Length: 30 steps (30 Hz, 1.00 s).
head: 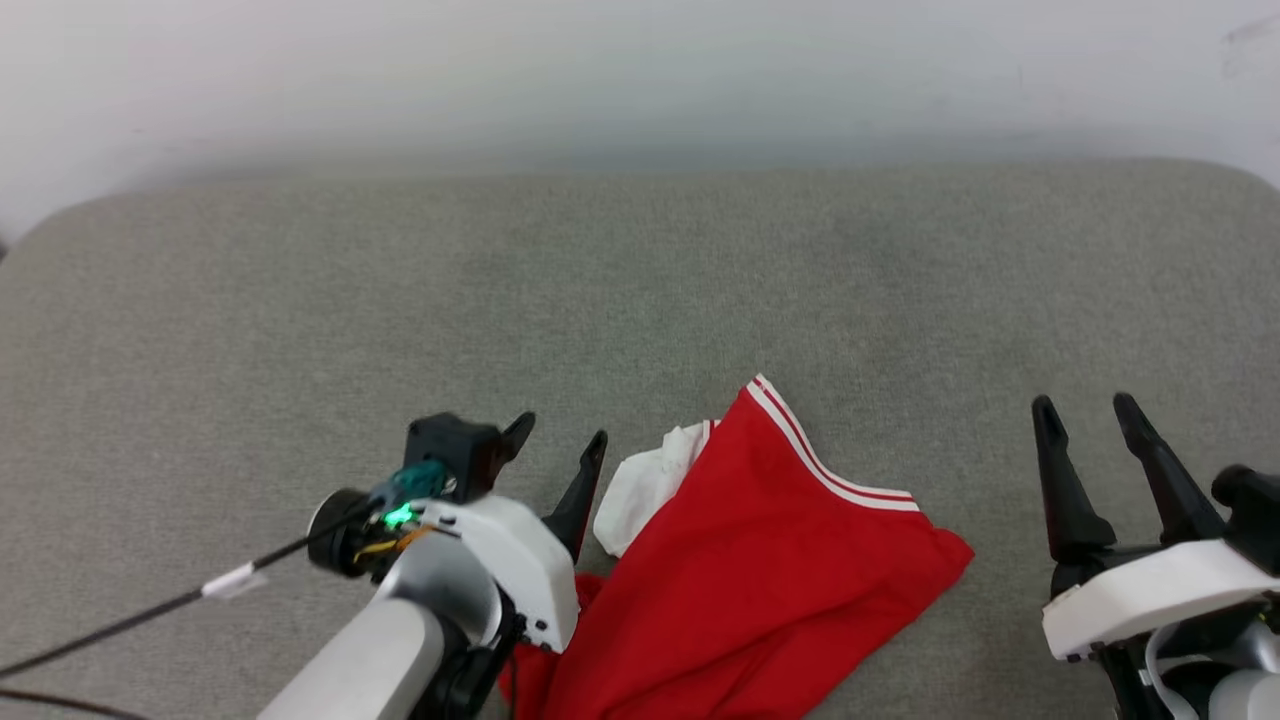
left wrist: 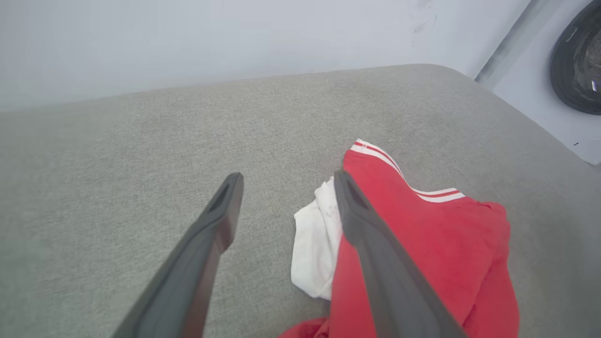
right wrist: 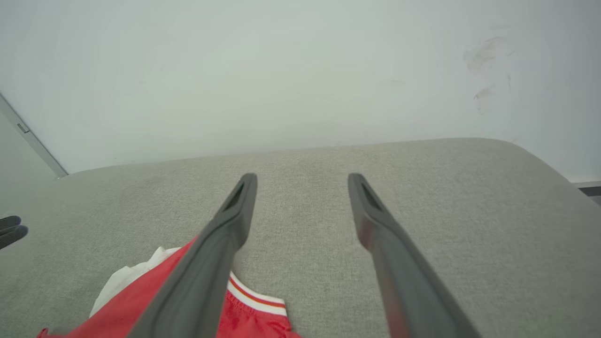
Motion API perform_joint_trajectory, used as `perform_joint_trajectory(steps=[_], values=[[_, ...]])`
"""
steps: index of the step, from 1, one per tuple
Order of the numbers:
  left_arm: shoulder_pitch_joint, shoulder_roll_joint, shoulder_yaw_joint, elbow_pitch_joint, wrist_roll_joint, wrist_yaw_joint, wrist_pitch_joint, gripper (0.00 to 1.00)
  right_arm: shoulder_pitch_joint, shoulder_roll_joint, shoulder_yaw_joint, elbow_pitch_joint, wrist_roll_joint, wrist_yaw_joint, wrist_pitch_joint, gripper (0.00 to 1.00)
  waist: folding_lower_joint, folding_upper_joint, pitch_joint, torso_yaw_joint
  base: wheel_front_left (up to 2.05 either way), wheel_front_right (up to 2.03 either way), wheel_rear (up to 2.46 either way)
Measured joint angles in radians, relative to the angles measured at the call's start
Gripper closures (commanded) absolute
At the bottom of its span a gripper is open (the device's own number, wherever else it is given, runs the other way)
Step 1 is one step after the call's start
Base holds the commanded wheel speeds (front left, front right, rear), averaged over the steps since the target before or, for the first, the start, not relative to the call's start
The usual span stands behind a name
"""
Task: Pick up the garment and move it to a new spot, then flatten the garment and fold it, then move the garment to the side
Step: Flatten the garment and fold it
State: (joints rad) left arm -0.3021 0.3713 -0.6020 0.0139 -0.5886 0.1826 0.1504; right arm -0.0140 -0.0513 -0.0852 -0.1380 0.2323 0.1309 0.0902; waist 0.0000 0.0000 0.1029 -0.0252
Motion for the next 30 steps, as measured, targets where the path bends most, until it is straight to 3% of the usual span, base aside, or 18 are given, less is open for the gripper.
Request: perform_joint_trajectory(steps=[7, 15, 19, 22, 23, 25, 30], values=[[-0.145, -0.033, -0.047, 0.173, 0.000, -0.085, 0.059, 0.00, -0.047, 0.000, 0.033, -0.015, -0.021, 0.000, 0.001, 0.00, 0.0000, 0.0000, 0.076, -0.025, 0.00, 0.00, 0.00], [-0.245, -0.024, -0.151, 0.311, 0.004, -0.202, 0.247, 0.00, -0.070, 0.000, 0.044, 0.002, -0.016, 0.000, -0.014, 0.00, 0.0000, 0.0000, 0.155, -0.049, 0.00, 0.00, 0.00], [-0.290, -0.007, -0.196, 0.332, 0.019, -0.234, 0.333, 0.00, -0.077, 0.000, 0.046, 0.016, -0.013, 0.000, -0.023, 0.00, 0.0000, 0.0000, 0.179, -0.055, 0.00, 0.00, 0.00], [-0.303, -0.005, -0.207, 0.335, 0.021, -0.246, 0.357, 0.94, -0.085, 0.000, 0.049, 0.024, -0.013, 0.000, -0.029, 0.00, 0.0000, 0.0000, 0.184, -0.059, 0.00, 0.00, 0.00], [-0.304, -0.003, -0.208, 0.335, 0.021, -0.246, 0.357, 1.00, -0.085, 0.000, 0.051, 0.027, -0.013, 0.000, -0.030, 0.00, 0.0000, 0.0000, 0.183, -0.059, 0.00, 0.00, 0.00], [-0.305, 0.002, -0.204, 0.334, 0.024, -0.239, 0.338, 1.00, -0.086, 0.000, 0.055, 0.035, -0.014, 0.000, -0.034, 0.00, 0.0000, 0.0000, 0.178, -0.059, 0.00, 0.00, 0.00], [-0.279, 0.020, -0.161, 0.303, 0.036, -0.174, 0.242, 1.00, -0.086, 0.000, 0.052, 0.044, -0.021, 0.000, -0.039, 0.00, 0.0000, 0.0000, 0.147, -0.052, 0.00, 0.00, 0.00]])
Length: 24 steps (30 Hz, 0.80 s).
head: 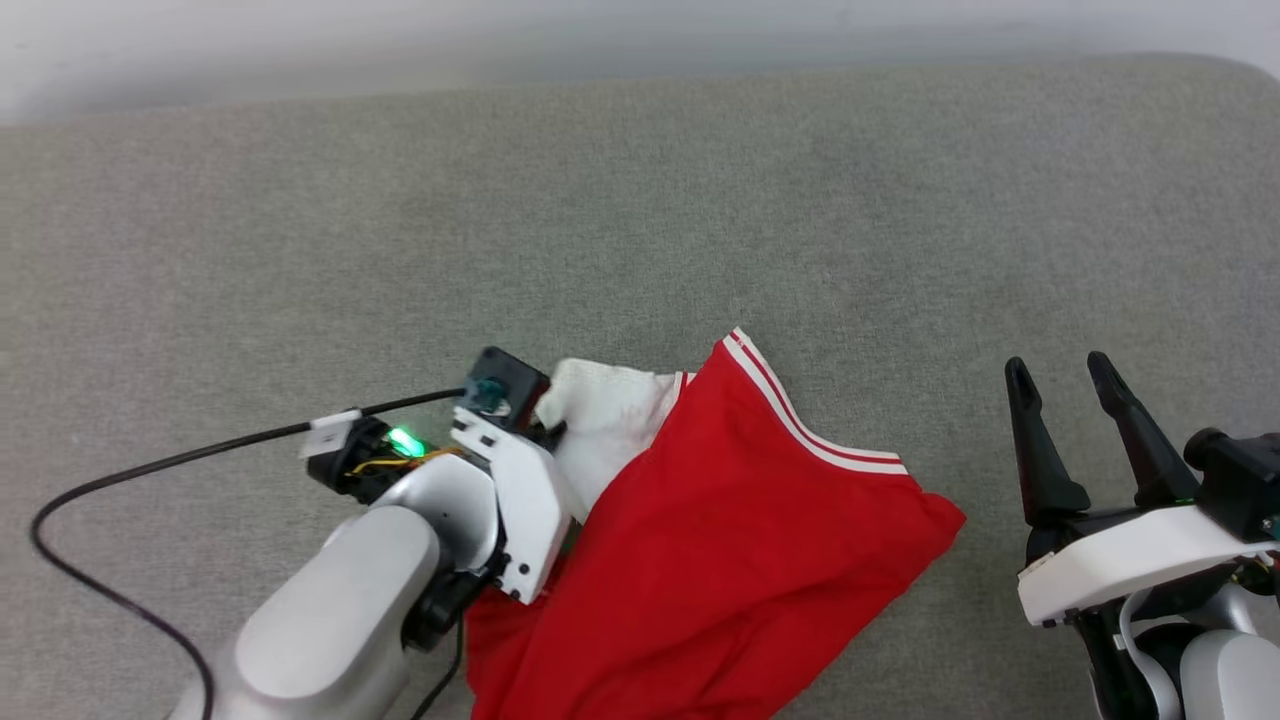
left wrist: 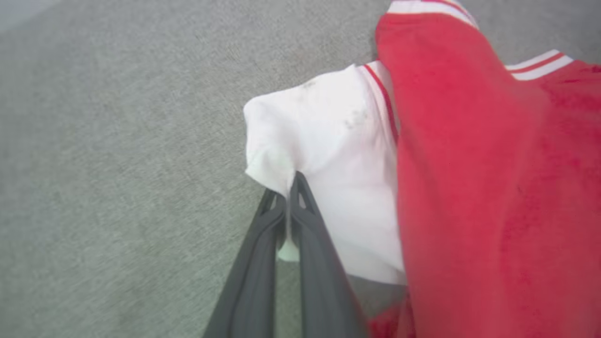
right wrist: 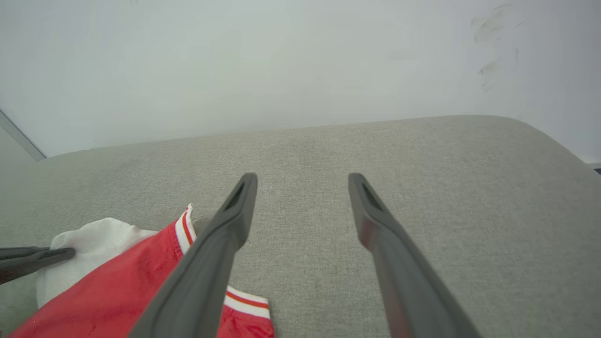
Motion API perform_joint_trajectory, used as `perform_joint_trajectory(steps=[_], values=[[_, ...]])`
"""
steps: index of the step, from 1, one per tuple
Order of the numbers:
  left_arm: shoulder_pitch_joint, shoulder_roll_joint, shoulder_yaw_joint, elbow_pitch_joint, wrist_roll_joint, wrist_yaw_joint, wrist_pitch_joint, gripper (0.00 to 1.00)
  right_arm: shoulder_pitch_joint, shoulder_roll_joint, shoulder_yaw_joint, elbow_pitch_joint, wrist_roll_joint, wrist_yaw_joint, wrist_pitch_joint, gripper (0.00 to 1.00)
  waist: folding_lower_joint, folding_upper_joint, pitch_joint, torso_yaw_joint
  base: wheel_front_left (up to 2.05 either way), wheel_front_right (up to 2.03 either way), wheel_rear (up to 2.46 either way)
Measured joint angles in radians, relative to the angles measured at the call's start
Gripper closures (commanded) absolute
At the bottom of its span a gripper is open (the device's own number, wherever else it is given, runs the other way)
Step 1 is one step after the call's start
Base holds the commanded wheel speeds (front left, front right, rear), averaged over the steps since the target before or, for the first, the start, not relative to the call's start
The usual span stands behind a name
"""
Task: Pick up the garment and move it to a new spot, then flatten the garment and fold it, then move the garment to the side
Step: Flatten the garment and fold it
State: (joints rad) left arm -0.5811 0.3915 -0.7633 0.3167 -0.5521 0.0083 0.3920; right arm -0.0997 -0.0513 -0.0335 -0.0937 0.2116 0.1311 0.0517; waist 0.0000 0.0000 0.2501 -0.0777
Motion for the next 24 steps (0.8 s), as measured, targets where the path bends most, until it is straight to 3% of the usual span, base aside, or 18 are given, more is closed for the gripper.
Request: perform_joint_trajectory(steps=[8, 16, 19, 22, 23, 24], values=[[0.109, 0.073, 0.117, -0.093, -0.017, 0.137, -0.122, 1.00, 0.016, 0.000, -0.012, 0.001, -0.009, 0.000, 0.006, 0.00, 0.0000, 0.0000, -0.060, 0.029, 0.00, 0.00, 0.00], [0.355, 0.137, 0.260, -0.124, -0.129, 0.280, -0.186, 1.00, 0.049, 0.000, -0.020, -0.002, -0.010, 0.000, 0.018, 0.00, 0.0000, 0.0000, -0.104, 0.051, 0.00, 0.00, 0.00], [0.440, 0.141, 0.300, -0.112, -0.172, 0.312, -0.206, 1.00, 0.058, 0.000, -0.022, -0.004, -0.010, 0.000, 0.020, 0.00, 0.0000, 0.0000, -0.112, 0.051, 0.00, 0.00, 0.00], [0.495, 0.133, 0.318, -0.093, -0.207, 0.312, -0.226, 1.00, 0.064, 0.000, -0.030, -0.004, -0.010, 0.000, 0.023, 0.00, 0.0000, 0.0000, -0.119, 0.049, 0.00, 0.00, 0.00], [0.502, 0.125, 0.318, -0.089, -0.219, 0.308, -0.230, 0.78, 0.065, 0.000, -0.032, -0.004, -0.010, 0.000, 0.024, 0.00, 0.0000, 0.0001, -0.122, 0.049, 0.00, 0.00, 0.00], [0.505, 0.115, 0.317, -0.087, -0.222, 0.303, -0.239, 0.19, 0.066, 0.000, -0.033, -0.004, -0.010, 0.000, 0.024, 0.00, 0.0000, 0.0001, -0.125, 0.049, 0.00, 0.00, 0.00]])
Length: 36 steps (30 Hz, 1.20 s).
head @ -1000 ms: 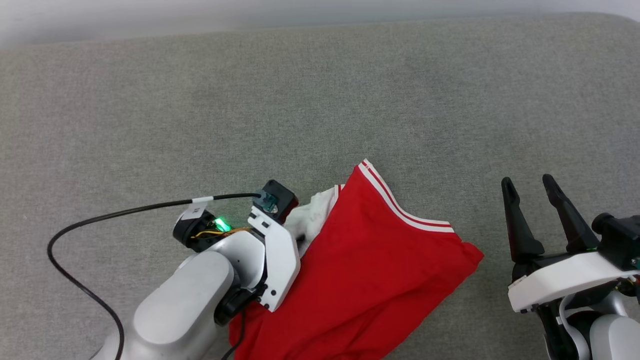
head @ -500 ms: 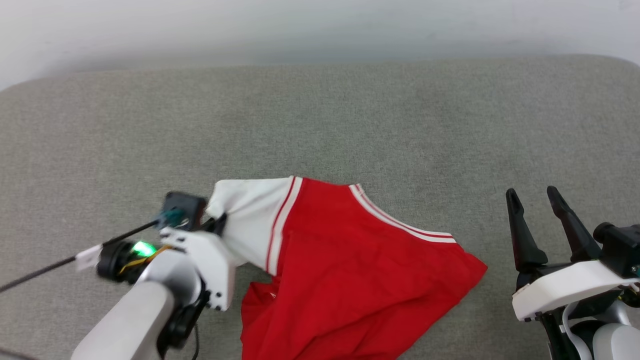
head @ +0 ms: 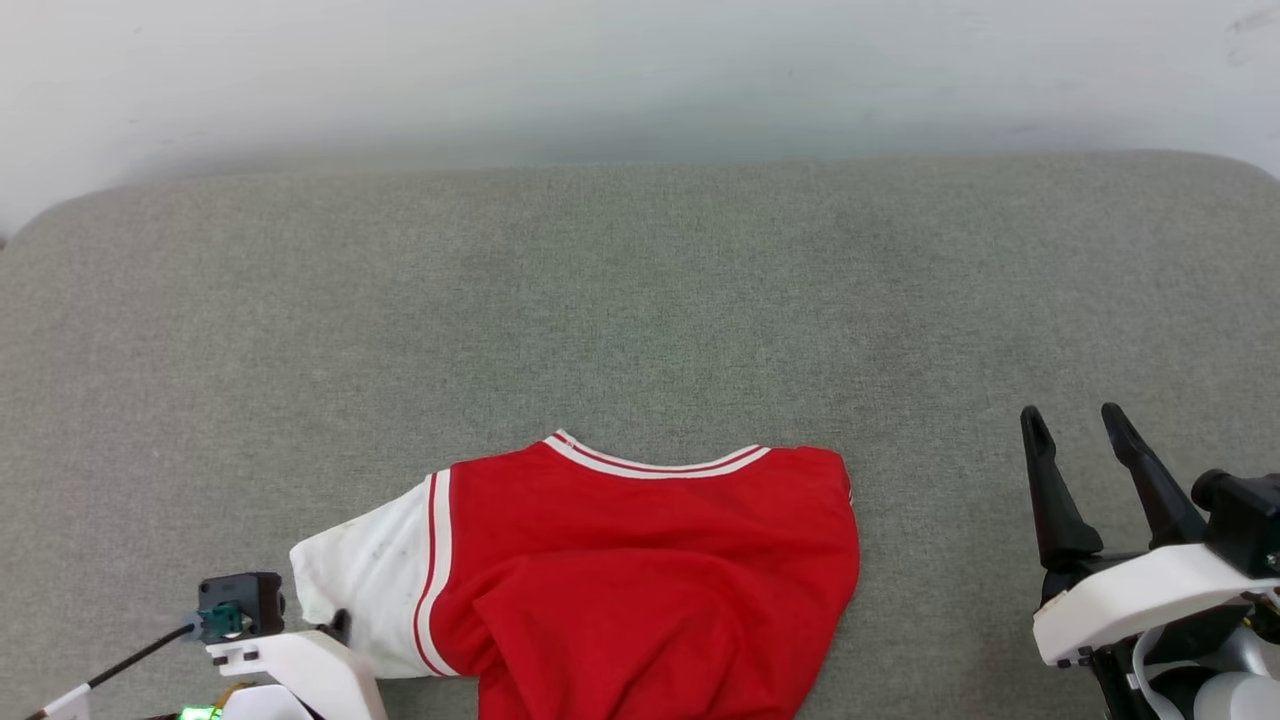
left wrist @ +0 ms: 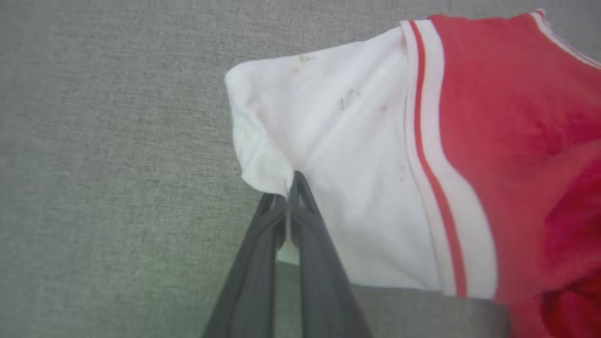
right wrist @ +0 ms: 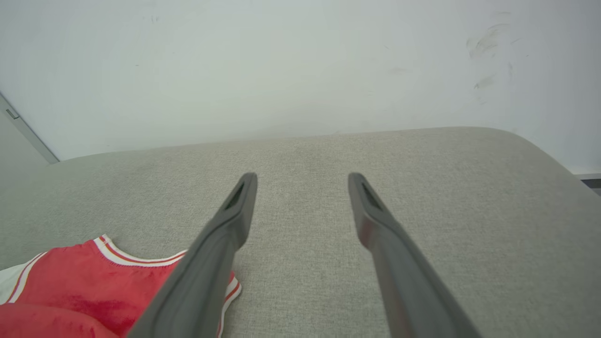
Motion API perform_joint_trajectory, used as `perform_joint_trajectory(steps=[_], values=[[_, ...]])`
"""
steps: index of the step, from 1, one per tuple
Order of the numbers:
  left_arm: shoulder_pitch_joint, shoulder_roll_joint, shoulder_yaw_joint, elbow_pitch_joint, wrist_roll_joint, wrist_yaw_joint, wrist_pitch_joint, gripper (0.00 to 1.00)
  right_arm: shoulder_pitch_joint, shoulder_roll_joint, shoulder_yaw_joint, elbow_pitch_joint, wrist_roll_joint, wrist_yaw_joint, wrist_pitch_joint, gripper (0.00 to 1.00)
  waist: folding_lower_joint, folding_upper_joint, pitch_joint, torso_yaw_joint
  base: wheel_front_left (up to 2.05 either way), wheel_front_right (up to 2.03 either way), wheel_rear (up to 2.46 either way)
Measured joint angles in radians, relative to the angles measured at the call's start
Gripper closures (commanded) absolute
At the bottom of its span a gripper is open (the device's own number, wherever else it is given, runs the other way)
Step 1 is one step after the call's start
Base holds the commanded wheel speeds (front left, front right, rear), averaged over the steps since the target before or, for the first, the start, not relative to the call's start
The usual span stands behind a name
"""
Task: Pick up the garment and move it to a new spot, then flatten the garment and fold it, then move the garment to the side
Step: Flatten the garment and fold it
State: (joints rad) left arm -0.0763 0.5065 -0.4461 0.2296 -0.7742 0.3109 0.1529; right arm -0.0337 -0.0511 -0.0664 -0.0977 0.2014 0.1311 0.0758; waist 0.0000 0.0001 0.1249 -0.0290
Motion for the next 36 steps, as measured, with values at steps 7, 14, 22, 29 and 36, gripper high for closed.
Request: perform_joint_trajectory(steps=[7, 14, 22, 29, 36], values=[[-0.042, -0.044, -0.010, -0.003, 0.041, -0.034, -0.129, 0.00, 0.023, 0.000, -0.019, 0.004, -0.001, 0.000, 0.004, 0.00, 0.0000, 0.0000, -0.033, 0.001, 0.00, 0.00, 0.00], [-0.101, -0.080, -0.011, -0.035, 0.096, -0.060, -0.290, 0.00, 0.040, 0.000, -0.029, 0.009, -0.007, 0.000, 0.013, 0.00, 0.0000, 0.0000, -0.070, 0.001, 0.00, 0.00, 0.00], [-0.112, -0.098, -0.008, -0.113, 0.139, -0.051, -0.373, 0.00, 0.061, 0.000, -0.041, 0.026, 0.019, 0.000, 0.088, 0.00, -0.0001, 0.0000, -0.082, 0.015, 0.00, 0.00, 0.00], [-0.114, -0.099, -0.013, -0.198, 0.178, -0.028, -0.387, 0.00, 0.055, -0.047, -0.010, 0.076, 0.075, 0.000, 0.380, 0.00, -0.0001, 0.0000, -0.065, 0.057, 0.00, 0.00, 0.00], [-0.124, -0.104, -0.036, -0.245, 0.195, -0.029, -0.390, 0.00, -0.038, -0.122, 0.101, 0.133, 0.162, 0.000, 0.591, 0.00, 0.0000, 0.0000, -0.028, 0.113, 0.00, 0.00, 0.00]])
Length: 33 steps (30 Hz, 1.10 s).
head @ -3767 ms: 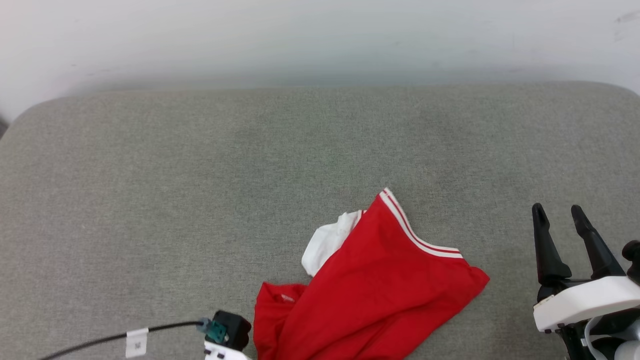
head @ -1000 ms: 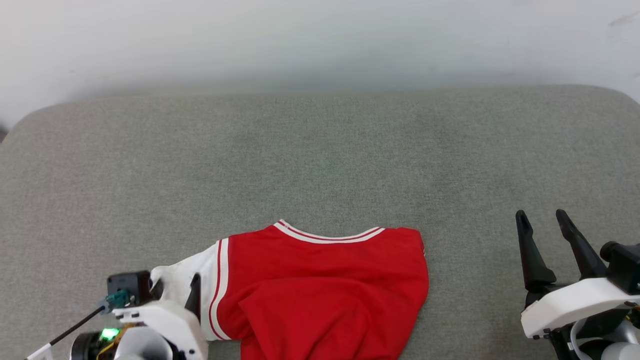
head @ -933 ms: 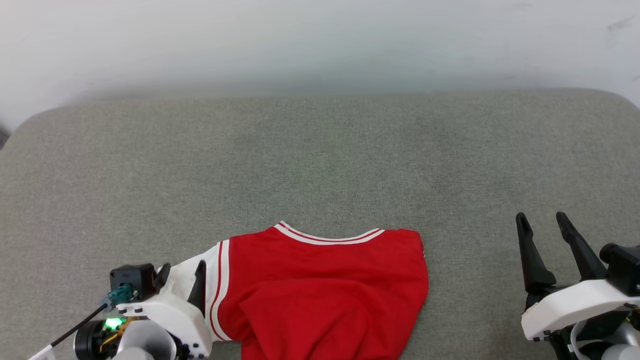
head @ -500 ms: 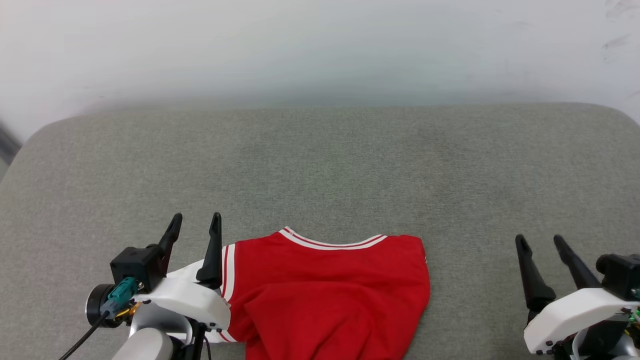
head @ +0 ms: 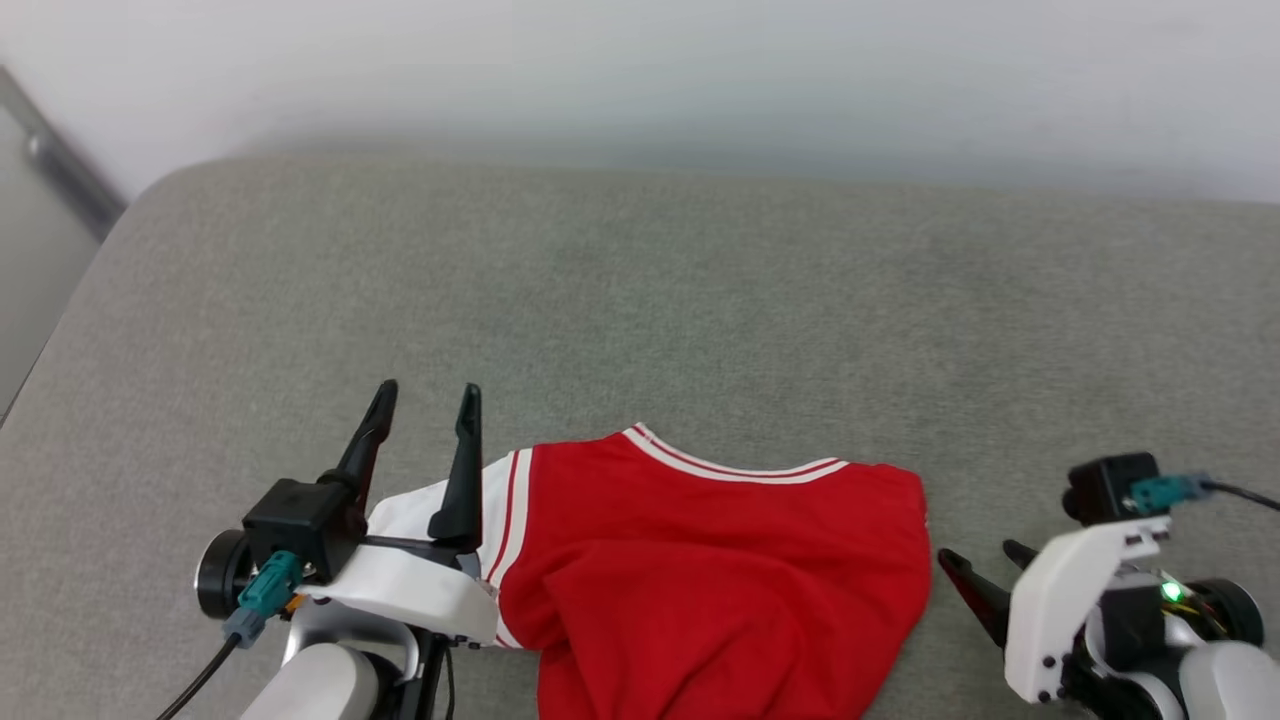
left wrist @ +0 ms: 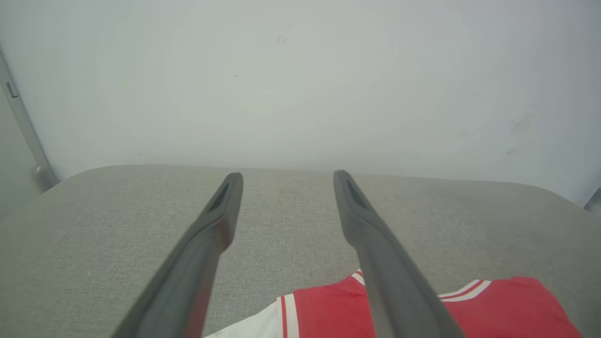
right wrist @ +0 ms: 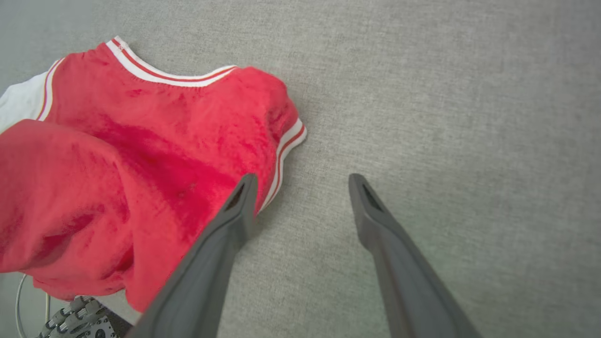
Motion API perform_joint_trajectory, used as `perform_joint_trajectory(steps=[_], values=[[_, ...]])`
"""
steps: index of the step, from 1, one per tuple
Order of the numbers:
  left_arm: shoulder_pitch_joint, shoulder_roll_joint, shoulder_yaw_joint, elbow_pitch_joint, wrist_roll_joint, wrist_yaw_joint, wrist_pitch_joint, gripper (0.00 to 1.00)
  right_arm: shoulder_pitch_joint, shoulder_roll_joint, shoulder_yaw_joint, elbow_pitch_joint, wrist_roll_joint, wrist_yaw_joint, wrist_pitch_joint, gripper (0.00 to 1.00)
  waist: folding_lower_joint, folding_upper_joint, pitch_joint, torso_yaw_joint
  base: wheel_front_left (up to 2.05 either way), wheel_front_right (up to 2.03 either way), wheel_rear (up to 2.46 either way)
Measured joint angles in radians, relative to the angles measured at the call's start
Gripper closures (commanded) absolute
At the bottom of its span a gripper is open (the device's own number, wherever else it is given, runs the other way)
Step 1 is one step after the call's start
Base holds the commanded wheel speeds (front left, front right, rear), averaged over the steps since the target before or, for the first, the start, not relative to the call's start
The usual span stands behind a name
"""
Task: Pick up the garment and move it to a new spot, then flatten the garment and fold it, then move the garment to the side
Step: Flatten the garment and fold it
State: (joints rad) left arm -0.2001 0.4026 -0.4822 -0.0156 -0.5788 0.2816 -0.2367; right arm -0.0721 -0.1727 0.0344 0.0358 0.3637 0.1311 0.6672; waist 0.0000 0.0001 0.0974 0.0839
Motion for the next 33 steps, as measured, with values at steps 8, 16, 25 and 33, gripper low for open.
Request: perform_joint_trajectory(steps=[8, 16, 25, 33], values=[[-0.030, -0.022, -0.018, 0.011, 0.006, -0.019, -0.006, 0.00, -0.108, -0.030, 0.122, 0.159, 0.066, 0.000, 0.052, 0.00, 0.0000, 0.0000, 0.069, 0.052, 0.00, 0.00, 0.00], [-0.031, -0.027, -0.015, 0.033, 0.007, -0.026, -0.013, 0.00, -0.157, -0.049, 0.193, 0.242, 0.123, 0.000, 0.044, 1.00, 0.0000, 0.0000, 0.087, 0.057, 0.00, 0.00, 0.00], [-0.032, -0.027, -0.013, 0.038, 0.002, -0.028, -0.014, 0.00, -0.229, -0.118, 0.132, 0.202, 0.074, 0.000, -0.081, 1.00, 0.0001, 0.0000, 0.071, 0.014, 0.00, 0.00, 0.00], [-0.031, -0.026, -0.016, 0.034, 0.000, -0.028, -0.013, 0.00, -0.233, -0.151, -0.089, 0.226, 0.012, 0.000, -0.095, 1.00, 0.0001, 0.0000, 0.076, -0.012, 0.00, 0.00, 0.00]])
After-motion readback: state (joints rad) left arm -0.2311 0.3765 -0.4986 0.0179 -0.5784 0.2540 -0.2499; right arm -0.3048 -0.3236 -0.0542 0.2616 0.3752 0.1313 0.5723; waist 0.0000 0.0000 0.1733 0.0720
